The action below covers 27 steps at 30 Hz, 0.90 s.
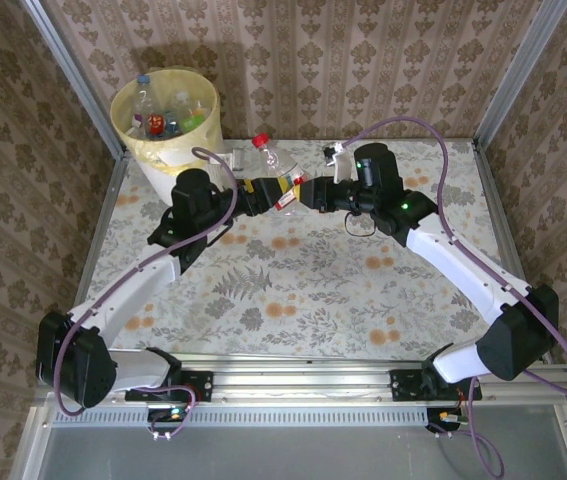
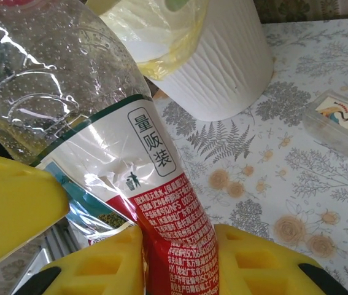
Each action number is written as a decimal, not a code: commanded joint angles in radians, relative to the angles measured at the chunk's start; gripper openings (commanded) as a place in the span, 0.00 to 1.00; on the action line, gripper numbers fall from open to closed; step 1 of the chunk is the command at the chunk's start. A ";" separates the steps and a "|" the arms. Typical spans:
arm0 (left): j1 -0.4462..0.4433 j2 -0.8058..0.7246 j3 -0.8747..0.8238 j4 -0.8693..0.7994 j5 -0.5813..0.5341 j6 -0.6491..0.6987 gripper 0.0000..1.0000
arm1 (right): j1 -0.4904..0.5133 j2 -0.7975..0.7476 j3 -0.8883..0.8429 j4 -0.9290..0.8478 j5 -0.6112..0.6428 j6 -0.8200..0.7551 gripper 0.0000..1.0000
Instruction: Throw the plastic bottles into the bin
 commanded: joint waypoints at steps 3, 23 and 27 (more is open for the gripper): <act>-0.001 0.014 0.015 0.056 0.037 -0.005 0.55 | -0.003 0.002 -0.013 0.035 -0.075 0.026 0.28; 0.030 -0.080 0.001 -0.011 -0.004 0.071 0.23 | -0.003 0.004 -0.005 0.018 -0.091 0.018 0.69; 0.072 -0.137 0.035 -0.134 -0.040 0.130 0.23 | -0.003 -0.027 -0.028 0.010 -0.057 -0.013 0.88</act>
